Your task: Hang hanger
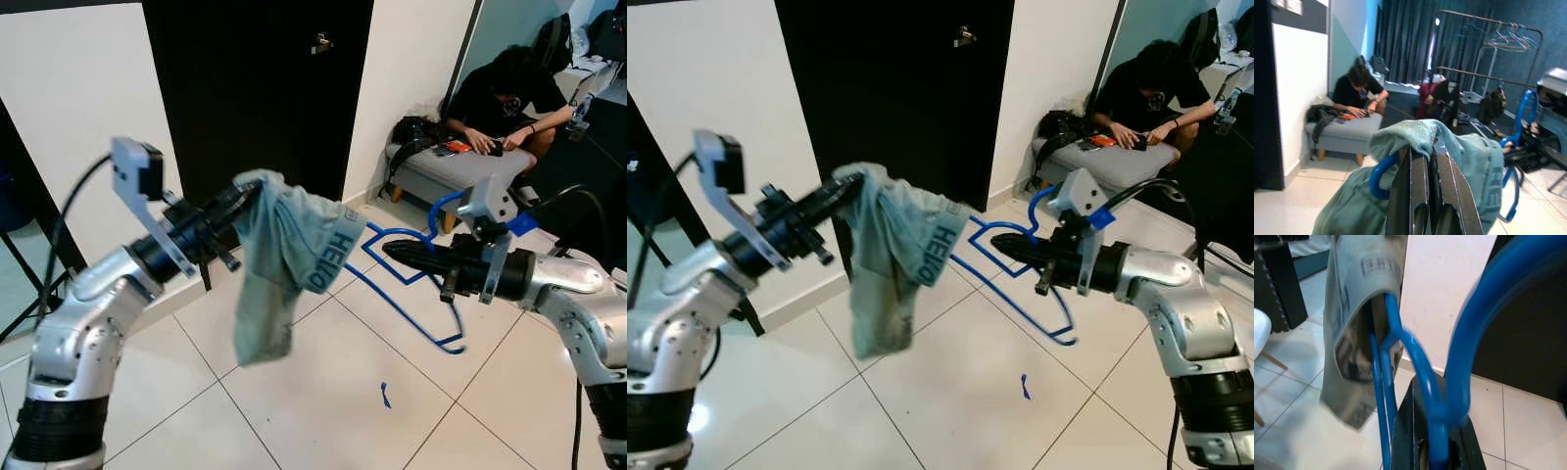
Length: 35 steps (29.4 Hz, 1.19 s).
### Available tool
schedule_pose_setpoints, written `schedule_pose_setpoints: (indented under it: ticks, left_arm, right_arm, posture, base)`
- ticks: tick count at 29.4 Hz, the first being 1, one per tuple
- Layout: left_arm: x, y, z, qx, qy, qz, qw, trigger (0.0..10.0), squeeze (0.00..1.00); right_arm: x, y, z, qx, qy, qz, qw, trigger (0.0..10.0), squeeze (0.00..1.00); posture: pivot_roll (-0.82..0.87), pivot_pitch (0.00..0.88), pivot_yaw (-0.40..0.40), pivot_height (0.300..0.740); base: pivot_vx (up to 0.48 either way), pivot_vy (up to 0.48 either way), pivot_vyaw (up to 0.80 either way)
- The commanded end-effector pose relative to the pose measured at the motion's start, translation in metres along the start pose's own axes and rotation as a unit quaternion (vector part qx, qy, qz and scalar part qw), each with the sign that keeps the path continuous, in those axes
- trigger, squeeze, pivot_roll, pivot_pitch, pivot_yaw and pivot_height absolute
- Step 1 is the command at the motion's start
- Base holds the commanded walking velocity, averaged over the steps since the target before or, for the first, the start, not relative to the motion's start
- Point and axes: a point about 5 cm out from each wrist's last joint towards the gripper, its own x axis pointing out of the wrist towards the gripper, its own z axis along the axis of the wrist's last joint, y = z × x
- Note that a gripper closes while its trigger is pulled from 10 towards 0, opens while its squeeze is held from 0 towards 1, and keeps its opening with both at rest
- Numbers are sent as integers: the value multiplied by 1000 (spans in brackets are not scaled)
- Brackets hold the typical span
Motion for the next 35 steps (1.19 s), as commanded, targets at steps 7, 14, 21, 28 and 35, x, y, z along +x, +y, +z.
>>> schedule_pose_setpoints:
  ticks: [7, 14, 21, 28, 35]
  left_arm:
    - [0, 7, -3, 11, 3, 45, 999, 2510, 0]
    - [-7, 31, 2, 44, -7, 137, 990, 10000, 0]
    - [-9, 30, 3, 36, -13, 130, 991, 10000, 1000]
    - [-7, 15, 3, 34, -8, 66, 997, 10000, 1000]
    - [-7, 18, 3, 29, -7, 70, 997, 10000, 8]
  right_arm:
    - [-2, -2, 5, 7, -19, -9, 1000, 10000, 0]
    - [-3, -4, 5, 10, -26, -25, 999, 10000, 0]
    - [-3, -5, 5, 10, -29, -28, 999, 10000, 0]
    - [-2, -7, 9, 9, -39, -33, 999, 10000, 0]
    - [-3, -7, 10, 8, -41, -33, 999, 10000, 0]
  posture:
    - [13, 0, -58, 740]
    - [14, 0, -56, 740]
    - [15, 0, -57, 740]
    - [14, 0, -57, 740]
    - [11, 0, -56, 740]
  base:
    - [0, 0, 0]
    - [0, 0, 0]
    - [0, 0, 0]
    - [0, 0, 0]
    - [0, 0, 0]
